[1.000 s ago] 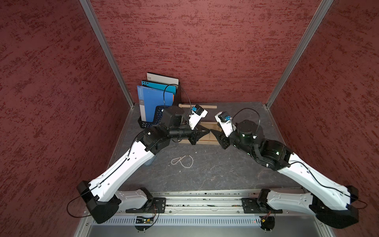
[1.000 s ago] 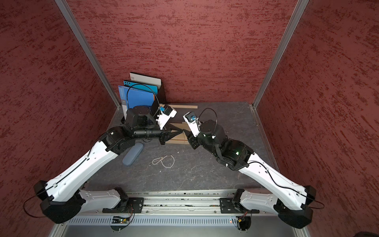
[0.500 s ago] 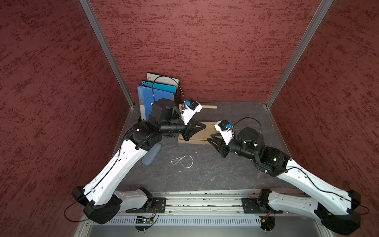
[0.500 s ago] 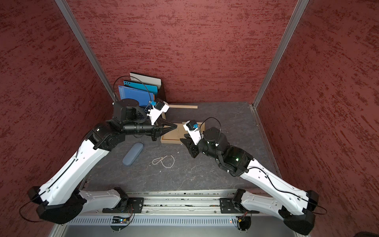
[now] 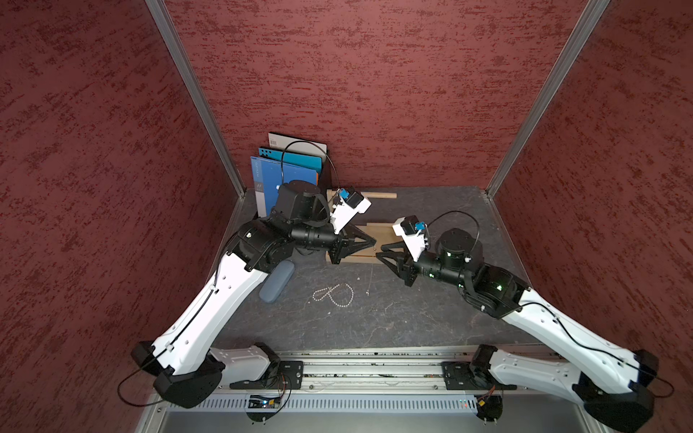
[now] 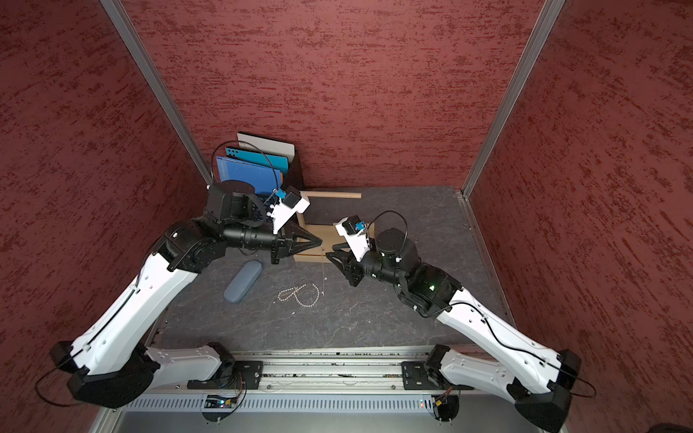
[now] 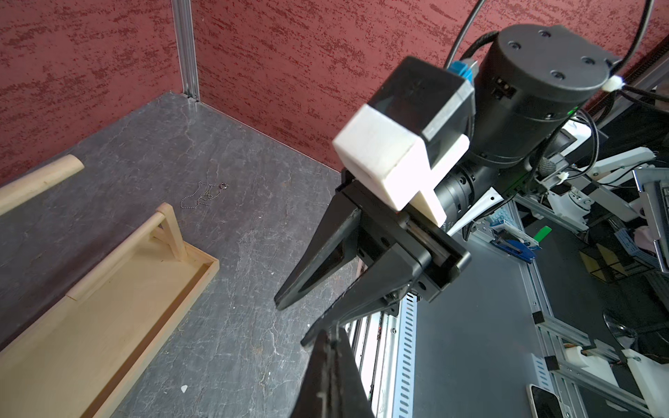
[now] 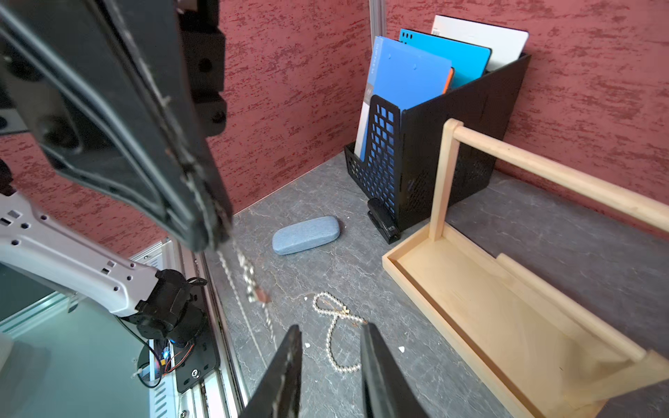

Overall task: Hang the necklace on the jewelry display stand
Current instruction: Adjust the necklace.

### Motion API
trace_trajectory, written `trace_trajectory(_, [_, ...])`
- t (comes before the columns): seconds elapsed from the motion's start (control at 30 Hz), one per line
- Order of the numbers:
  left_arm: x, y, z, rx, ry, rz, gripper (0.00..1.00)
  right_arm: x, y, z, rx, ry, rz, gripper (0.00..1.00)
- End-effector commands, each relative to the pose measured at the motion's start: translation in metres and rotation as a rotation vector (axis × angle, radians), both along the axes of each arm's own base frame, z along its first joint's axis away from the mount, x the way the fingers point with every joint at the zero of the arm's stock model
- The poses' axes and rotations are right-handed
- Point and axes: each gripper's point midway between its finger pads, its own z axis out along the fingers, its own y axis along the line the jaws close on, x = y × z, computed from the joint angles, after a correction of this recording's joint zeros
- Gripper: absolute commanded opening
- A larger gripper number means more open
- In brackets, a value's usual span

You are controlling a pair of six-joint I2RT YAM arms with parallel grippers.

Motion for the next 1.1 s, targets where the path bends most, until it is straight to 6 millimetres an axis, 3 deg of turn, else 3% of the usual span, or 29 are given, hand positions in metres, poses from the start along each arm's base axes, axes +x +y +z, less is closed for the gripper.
trace_trajectory(0.0, [-0.001,0.0,0.006,-0.012,-0.005,-0.014,0.0,-0.008,0.009,0.022,0.059,-0.032,0.073,0.31])
trace_trajectory(0.47, [0.003,-0.001,0.004,-0.006,-0.004,-0.006,0.0,-0.011,0.0,0.015,0.033,-0.024,0.055,0.38])
trace_trajectory(0.73, [0.004,-0.002,0.004,-0.01,0.002,-0.009,0.0,-0.004,-0.007,0.017,0.034,-0.055,0.0,0.22])
trace_trajectory(1.07, [0.003,-0.003,0.006,-0.019,0.01,-0.014,0.0,-0.004,0.002,0.018,0.034,-0.052,0.034,0.26])
